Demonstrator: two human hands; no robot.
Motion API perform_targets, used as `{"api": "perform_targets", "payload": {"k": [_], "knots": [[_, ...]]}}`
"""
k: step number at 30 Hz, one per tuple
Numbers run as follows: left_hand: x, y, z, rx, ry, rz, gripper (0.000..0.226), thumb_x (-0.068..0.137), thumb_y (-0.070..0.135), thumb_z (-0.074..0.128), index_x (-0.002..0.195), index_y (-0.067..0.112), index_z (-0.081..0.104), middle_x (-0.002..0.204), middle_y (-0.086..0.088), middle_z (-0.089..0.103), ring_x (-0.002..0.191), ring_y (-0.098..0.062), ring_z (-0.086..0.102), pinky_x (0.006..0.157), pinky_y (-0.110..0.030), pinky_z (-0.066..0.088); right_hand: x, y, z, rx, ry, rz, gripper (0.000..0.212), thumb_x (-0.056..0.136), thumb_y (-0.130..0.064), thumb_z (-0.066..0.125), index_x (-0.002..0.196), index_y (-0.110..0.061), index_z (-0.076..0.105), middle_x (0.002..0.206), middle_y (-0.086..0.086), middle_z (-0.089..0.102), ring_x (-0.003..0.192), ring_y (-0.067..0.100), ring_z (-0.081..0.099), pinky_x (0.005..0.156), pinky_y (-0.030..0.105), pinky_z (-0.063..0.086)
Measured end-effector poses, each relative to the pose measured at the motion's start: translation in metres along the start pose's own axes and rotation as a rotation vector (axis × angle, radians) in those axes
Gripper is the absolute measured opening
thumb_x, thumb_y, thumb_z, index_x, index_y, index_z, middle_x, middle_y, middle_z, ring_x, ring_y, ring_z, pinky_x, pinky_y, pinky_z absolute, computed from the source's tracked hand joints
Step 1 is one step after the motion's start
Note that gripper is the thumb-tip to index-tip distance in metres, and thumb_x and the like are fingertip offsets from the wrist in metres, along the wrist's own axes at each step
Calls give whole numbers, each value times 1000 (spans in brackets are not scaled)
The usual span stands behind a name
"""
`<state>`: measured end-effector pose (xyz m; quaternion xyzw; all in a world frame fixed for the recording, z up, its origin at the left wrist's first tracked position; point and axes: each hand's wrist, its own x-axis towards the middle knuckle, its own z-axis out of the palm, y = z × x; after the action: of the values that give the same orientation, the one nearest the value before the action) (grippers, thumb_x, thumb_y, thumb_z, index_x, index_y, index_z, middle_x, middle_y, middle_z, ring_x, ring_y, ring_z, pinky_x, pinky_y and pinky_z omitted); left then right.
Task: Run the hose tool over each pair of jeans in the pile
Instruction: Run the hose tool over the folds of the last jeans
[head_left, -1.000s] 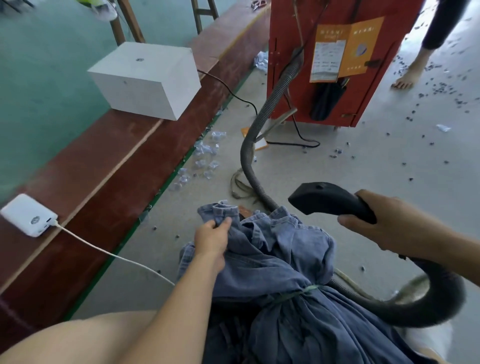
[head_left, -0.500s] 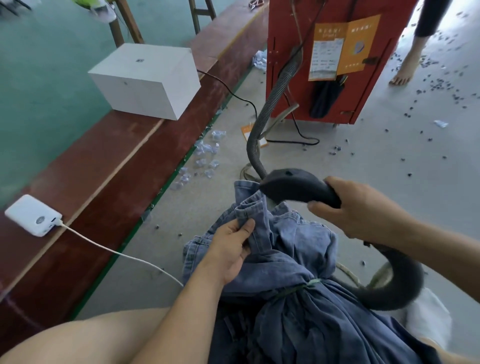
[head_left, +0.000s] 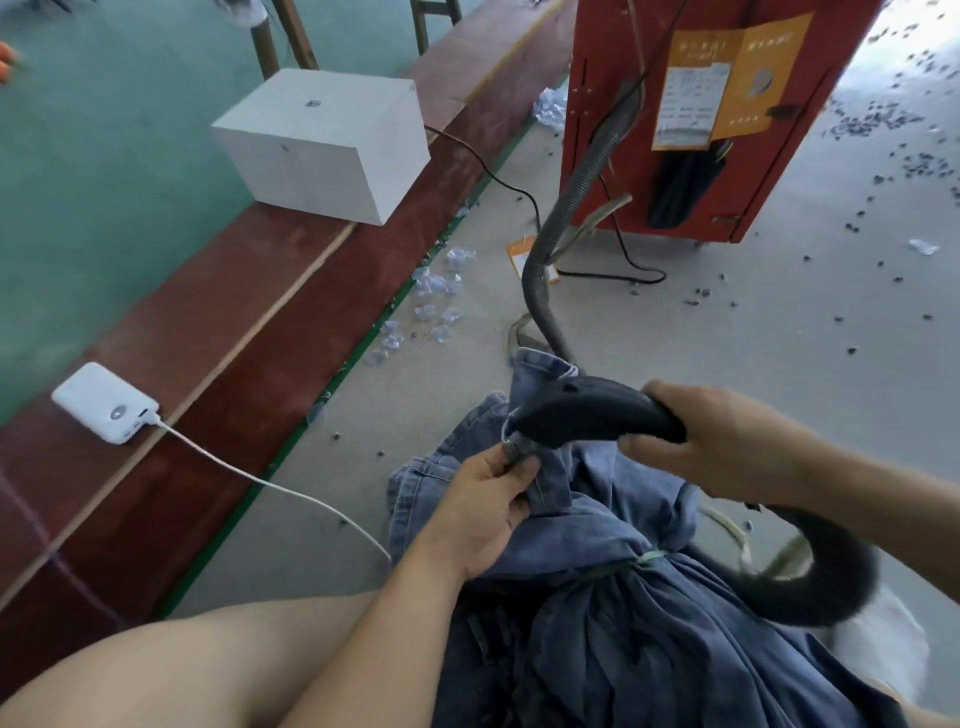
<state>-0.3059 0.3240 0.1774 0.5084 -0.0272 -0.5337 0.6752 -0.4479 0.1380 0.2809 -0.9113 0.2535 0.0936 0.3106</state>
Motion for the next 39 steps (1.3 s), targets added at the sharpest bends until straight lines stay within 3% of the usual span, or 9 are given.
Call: {"api": "perform_targets", "payload": {"k": [6,11,17,20,23,28,31,35,39], "knots": [[4,12,-16,-98,97,66,29,103,-5,44,114,3,70,102,-15,77,89,-25,76,71,-33,63,22,5,-25,133,143,121,18,94,-42,65,93,-27,56,57,5,66,41,20,64,38,30,50],[1,2,-20,-15,-31,61,36,97,-14,43,117,0,69,118,-22,72,111,-33,68,99,-39,56,15,2,-15,168,-205,70,16,93,-39,67,95,-24,61,55,-3,64,42,15,60,42,27,49],[-6,7,-26,-257,-214,60,41,87,-10,56,119,4,76,128,-21,69,116,-32,69,92,-37,58,33,2,-21,247,39,70,17,96,-38,67,92,-22,61,59,6,66,43,23,62,39,32,51],[-6,5,-25,-398,-251,5,49,76,0,73,125,3,72,136,-22,64,124,-34,64,103,-44,54,20,15,-31,318,-136,93,12,95,-38,67,85,-31,64,60,7,66,44,24,62,42,30,51],[-6,3,-23,-419,-263,-64,40,88,4,57,124,8,74,137,-20,64,126,-33,63,114,-48,44,19,12,-25,293,-265,80,11,94,-39,68,85,-34,65,62,5,67,46,22,63,45,30,52],[-10,11,-17,-392,-262,-70,43,96,8,39,117,3,76,129,-18,70,119,-31,68,108,-43,51,37,7,-34,367,95,95,16,97,-39,67,95,-23,64,63,3,68,49,24,63,46,35,57],[-10,12,-14,-467,-217,-86,43,91,7,41,114,2,78,126,-19,71,115,-31,70,97,-43,58,24,17,-47,373,-24,94,6,95,-39,68,93,-34,67,66,4,70,51,24,65,48,38,58],[-12,7,-6,-202,-154,-103,49,82,-14,40,100,5,81,111,-19,74,103,-30,72,93,-37,59,15,11,-28,233,-278,54,6,94,-37,69,94,-31,66,64,3,69,50,22,65,47,33,56],[-17,5,2,155,-161,-38,51,94,-19,36,117,5,75,115,-16,73,113,-33,68,98,-39,53,28,7,-37,252,97,49,12,98,-35,66,95,-24,62,60,2,68,47,23,64,44,32,56]]}}
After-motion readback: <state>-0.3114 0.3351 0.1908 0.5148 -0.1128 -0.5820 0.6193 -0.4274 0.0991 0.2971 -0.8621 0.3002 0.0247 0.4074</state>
